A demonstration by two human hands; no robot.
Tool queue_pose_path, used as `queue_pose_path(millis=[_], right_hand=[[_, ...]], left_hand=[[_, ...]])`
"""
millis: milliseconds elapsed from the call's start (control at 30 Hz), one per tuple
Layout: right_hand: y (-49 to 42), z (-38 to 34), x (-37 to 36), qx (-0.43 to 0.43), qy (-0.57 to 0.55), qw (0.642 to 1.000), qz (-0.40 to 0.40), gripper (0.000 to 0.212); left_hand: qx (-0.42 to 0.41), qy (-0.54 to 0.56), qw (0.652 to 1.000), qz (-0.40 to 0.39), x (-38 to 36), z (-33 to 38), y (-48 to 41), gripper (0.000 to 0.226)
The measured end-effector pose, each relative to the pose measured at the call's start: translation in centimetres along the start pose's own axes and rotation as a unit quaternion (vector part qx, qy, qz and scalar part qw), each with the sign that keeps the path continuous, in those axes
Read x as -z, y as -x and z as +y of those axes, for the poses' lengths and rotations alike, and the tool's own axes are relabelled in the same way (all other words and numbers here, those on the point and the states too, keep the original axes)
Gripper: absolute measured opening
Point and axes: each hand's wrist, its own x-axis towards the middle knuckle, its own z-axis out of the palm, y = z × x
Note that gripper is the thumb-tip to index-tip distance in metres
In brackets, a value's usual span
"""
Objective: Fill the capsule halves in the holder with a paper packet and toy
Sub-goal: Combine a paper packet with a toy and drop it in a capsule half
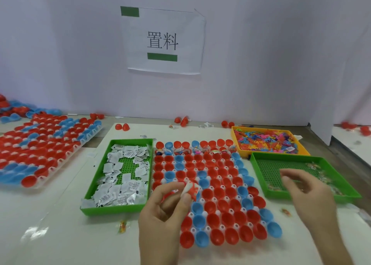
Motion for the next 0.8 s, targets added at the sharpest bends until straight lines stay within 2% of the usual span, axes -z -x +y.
queue_pose_path(millis=[33,67,133,167,200,333,467,667,800], right_hand=[[-2.0,2.0,0.7,-0.023,0.082,0.996,0.002,0.02],[-3.9,3.7,1.1,-0.052,0.173,0.983,-0.029,0.025],[-7.0,6.3,1.5,-0.103,0.347,0.922,-0.138,0.047],[-8.0,7.1,1.6,-0.12,0.388,0.898,-0.171,0.05],[-8.7,7.6,1.7,-0.126,0.392,0.892,-0.186,0.046],[-10.1,7.8,2.3,-0.096,0.32,0.914,-0.23,0.021],[-11.1,7.1,1.5,-0.063,0.259,0.925,-0.27,0.025],[-11.5,5.1,0.9,0.022,0.096,0.977,-0.187,0.028],[-9.8,1.0,-0.3,0.065,-0.069,0.978,-0.188,0.024]], left_hand=[[0.004,0.001,1.0,0.007,0.5,0.1,-0.1,0.023],[0.009,0.004,1.0,0.014,1.0,0.1,-0.2,0.023],[0.021,0.014,0.999,0.026,1.5,0.0,-0.2,0.024],[0.025,0.017,0.999,0.029,1.5,-0.1,0.0,0.024],[0.027,0.017,0.999,0.029,1.3,-0.2,0.2,0.024],[0.024,0.003,0.999,0.022,-1.3,-0.4,0.8,0.024],[0.021,-0.006,0.999,0.034,-4.3,-0.3,-0.1,0.022],[-0.008,0.042,0.996,0.074,-7.6,-0.5,-1.6,0.026],[-0.025,0.061,0.996,0.057,-9.5,-1.6,-1.4,0.032]])
